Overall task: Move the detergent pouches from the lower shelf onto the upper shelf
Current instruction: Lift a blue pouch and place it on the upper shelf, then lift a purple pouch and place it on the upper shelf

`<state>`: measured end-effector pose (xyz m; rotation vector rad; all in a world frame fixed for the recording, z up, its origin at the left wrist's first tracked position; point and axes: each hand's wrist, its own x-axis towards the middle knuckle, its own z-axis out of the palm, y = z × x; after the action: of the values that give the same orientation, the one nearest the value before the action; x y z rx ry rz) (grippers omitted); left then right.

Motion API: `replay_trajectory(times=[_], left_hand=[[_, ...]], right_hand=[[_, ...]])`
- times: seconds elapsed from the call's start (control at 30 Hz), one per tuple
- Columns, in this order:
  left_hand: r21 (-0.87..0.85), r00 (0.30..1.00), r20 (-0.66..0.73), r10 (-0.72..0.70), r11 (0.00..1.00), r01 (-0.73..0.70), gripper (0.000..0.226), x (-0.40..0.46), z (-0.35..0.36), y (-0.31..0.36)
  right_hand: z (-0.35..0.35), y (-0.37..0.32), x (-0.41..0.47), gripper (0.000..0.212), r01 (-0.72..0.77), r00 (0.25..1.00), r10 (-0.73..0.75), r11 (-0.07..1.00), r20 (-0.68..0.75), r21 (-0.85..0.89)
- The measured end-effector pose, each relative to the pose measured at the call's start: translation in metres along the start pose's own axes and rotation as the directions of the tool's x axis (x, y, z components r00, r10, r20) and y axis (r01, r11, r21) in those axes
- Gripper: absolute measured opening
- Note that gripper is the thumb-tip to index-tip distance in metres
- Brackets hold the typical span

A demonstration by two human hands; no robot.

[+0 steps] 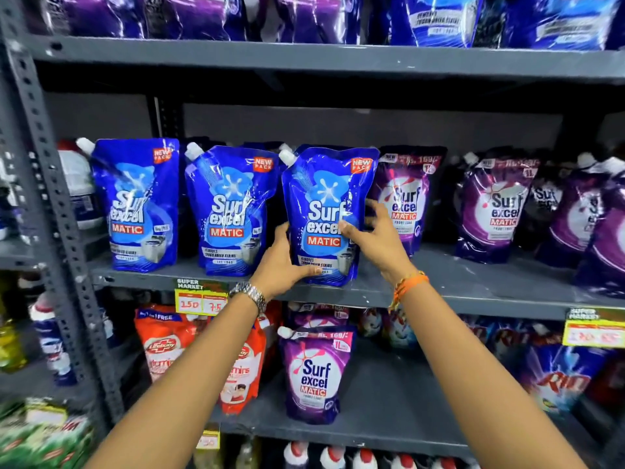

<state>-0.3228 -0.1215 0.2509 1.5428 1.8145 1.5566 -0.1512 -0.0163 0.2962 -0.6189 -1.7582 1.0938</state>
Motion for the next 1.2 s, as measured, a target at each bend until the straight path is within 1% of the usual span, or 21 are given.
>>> replay_trajectory(times=[0.07, 0.1, 0.17, 0.2, 0.23, 0.3, 0.33, 0.37, 0.4, 0.43, 0.5, 0.57, 0.6, 0.67, 0.73, 0.8, 0.9, 0.97, 1.07, 1.2], left_hand=[[0.005, 0.990, -0.130, 0.055, 0.998, -0.055, 0.109, -0.028, 0.003, -0.007], [-0.020, 0.974, -0.210, 0.091, 0.995, -0.097, 0.106, -0.043, 0.006, -0.013], [-0.059, 0.928, -0.341, 0.147, 0.982, -0.177, 0.095, -0.076, 0.015, -0.037], [-0.079, 0.911, -0.382, 0.158, 0.976, -0.202, 0.089, -0.097, 0.021, -0.049], [-0.088, 0.903, -0.400, 0.158, 0.974, -0.209, 0.084, -0.105, 0.024, -0.059], [-0.100, 0.939, -0.340, 0.053, 0.991, -0.092, 0.077, -0.131, 0.042, -0.109], [-0.099, 0.941, -0.336, 0.030, 0.993, -0.067, 0.076, -0.139, 0.047, -0.119], [-0.081, 0.949, -0.314, -0.013, 0.997, -0.013, 0.078, -0.147, 0.052, -0.135], [-0.077, 0.963, -0.258, -0.078, 0.995, 0.060, 0.082, -0.154, 0.059, -0.155], [-0.045, 0.970, -0.206, -0.132, 0.991, 0.125, 0.087, -0.157, 0.068, -0.175], [0.006, 0.963, -0.123, -0.238, 0.971, 0.241, 0.105, -0.162, 0.083, -0.207], [0.046, 0.948, -0.048, -0.314, 0.948, 0.316, 0.122, -0.159, 0.092, -0.229], [0.058, 0.948, -0.017, -0.319, 0.946, 0.319, 0.127, -0.155, 0.097, -0.238], [0.066, 0.954, 0.031, -0.299, 0.953, 0.296, 0.131, -0.144, 0.106, -0.255], [0.091, 0.954, 0.064, -0.294, 0.954, 0.287, 0.127, -0.135, 0.113, -0.266], [0.087, 0.949, 0.053, -0.312, 0.948, 0.307, 0.119, -0.129, 0.121, -0.277], [0.065, 0.948, 0.008, -0.317, 0.947, 0.316, 0.114, -0.126, 0.126, -0.289], [0.033, 0.950, -0.014, -0.313, 0.949, 0.313, 0.119, -0.130, 0.129, -0.290], [0.029, 0.944, -0.081, -0.320, 0.946, 0.324, 0.123, -0.142, 0.132, -0.282], [0.042, 0.927, -0.098, -0.362, 0.929, 0.367, 0.128, -0.159, 0.137, -0.270]], right_hand=[[-0.009, 0.009, -0.026, 0.068, 0.049, 0.988, -0.059, 0.996, -0.145, -0.075], [-0.013, 0.017, -0.042, 0.060, 0.089, 0.966, -0.104, 0.993, -0.236, -0.074], [-0.018, 0.043, -0.081, 0.040, 0.198, 0.899, -0.185, 0.980, -0.396, -0.010], [-0.019, 0.054, -0.104, 0.032, 0.242, 0.868, -0.206, 0.970, -0.452, 0.023], [-0.018, 0.062, -0.115, 0.027, 0.267, 0.855, -0.215, 0.963, -0.472, 0.046], [-0.005, 0.112, -0.140, 0.027, 0.148, 0.900, -0.096, 0.985, -0.426, 0.092], [0.000, 0.122, -0.146, 0.028, 0.113, 0.905, -0.060, 0.988, -0.421, 0.102], [0.005, 0.136, -0.151, 0.029, 0.044, 0.921, 0.002, 0.993, -0.389, 0.109], [0.010, 0.159, -0.154, 0.030, -0.057, 0.941, 0.092, 0.992, -0.326, 0.114], [0.017, 0.182, -0.157, 0.033, -0.154, 0.949, 0.172, 0.984, -0.266, 0.088], [0.028, 0.217, -0.165, 0.046, -0.310, 0.936, 0.314, 0.949, -0.157, 0.054], [0.035, 0.239, -0.165, 0.058, -0.390, 0.919, 0.390, 0.921, -0.052, 0.015], [0.039, 0.246, -0.162, 0.062, -0.409, 0.913, 0.409, 0.913, 0.000, -0.007], [0.046, 0.259, -0.155, 0.068, -0.419, 0.904, 0.417, 0.908, 0.093, 0.005], [0.050, 0.270, -0.150, 0.066, -0.412, 0.901, 0.406, 0.911, 0.149, 0.010], [0.052, 0.279, -0.145, 0.060, -0.401, 0.902, 0.390, 0.916, 0.183, 0.025], [0.054, 0.287, -0.141, 0.052, -0.372, 0.920, 0.357, 0.926, 0.161, 0.071], [0.054, 0.288, -0.141, 0.047, -0.343, 0.935, 0.332, 0.936, 0.121, 0.078], [0.057, 0.288, -0.146, 0.043, -0.352, 0.936, 0.346, 0.929, 0.071, 0.111], [0.049, 0.279, -0.165, 0.038, -0.364, 0.931, 0.360, 0.923, 0.050, 0.127]])
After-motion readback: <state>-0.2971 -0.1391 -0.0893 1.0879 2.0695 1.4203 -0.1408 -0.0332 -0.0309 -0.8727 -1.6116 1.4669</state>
